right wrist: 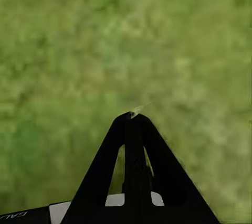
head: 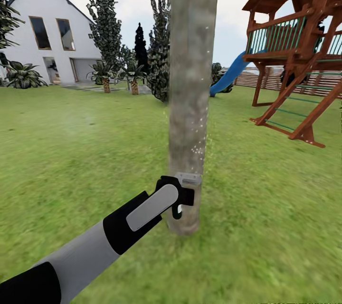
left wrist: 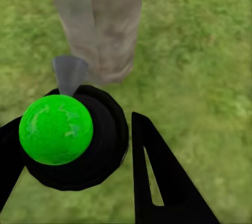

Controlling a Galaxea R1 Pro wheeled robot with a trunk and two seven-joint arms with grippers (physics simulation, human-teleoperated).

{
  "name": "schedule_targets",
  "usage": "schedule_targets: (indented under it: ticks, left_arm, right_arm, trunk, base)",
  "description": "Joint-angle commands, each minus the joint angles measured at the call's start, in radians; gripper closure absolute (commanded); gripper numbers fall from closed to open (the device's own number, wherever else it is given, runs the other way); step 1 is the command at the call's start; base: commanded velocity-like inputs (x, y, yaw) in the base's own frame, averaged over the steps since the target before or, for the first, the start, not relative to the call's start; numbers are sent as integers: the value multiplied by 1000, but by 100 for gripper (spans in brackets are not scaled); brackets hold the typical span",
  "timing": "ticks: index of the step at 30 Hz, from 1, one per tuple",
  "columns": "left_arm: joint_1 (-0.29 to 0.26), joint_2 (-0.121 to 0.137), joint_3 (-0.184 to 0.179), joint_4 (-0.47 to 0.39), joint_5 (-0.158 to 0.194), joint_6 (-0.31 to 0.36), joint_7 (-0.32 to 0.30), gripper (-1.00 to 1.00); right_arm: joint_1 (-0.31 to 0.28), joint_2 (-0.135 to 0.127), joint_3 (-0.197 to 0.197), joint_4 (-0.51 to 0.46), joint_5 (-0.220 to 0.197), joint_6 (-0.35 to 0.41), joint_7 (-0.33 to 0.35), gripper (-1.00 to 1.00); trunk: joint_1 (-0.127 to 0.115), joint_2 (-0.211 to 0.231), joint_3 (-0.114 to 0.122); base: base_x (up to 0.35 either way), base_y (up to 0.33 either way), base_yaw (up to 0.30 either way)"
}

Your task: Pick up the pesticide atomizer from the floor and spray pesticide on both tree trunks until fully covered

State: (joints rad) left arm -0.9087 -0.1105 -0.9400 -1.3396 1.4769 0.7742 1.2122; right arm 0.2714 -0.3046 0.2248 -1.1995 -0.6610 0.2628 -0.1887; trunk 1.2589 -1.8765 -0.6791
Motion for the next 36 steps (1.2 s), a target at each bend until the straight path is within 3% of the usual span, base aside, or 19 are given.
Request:
schedule_targets:
  ticks: [1,20,31,36]
  left_arm:
    - [-1,0,0,-1,5,8,10,100]
    - [-1,0,0,0,5,7,16,100]
    - [-1,0,0,-1,5,7,18,100]
    - [-1,0,0,6,5,8,17,100]
  right_arm:
    - [0,-2,2,-3,-9,3,-9,100]
    - [0,-2,4,-3,-9,2,-8,100]
    - [0,-1,4,-3,-9,2,-8,100]
    - [0,-1,4,-3,-9,2,-8,100]
  trunk:
    - [0,0,-1]
    - [0,0,-1]
    - [0,0,-1]
    - [0,0,0]
  base:
    - [0,350,-138]
    - [14,350,-235]
    - [183,330,-110]
    - [296,50,-111]
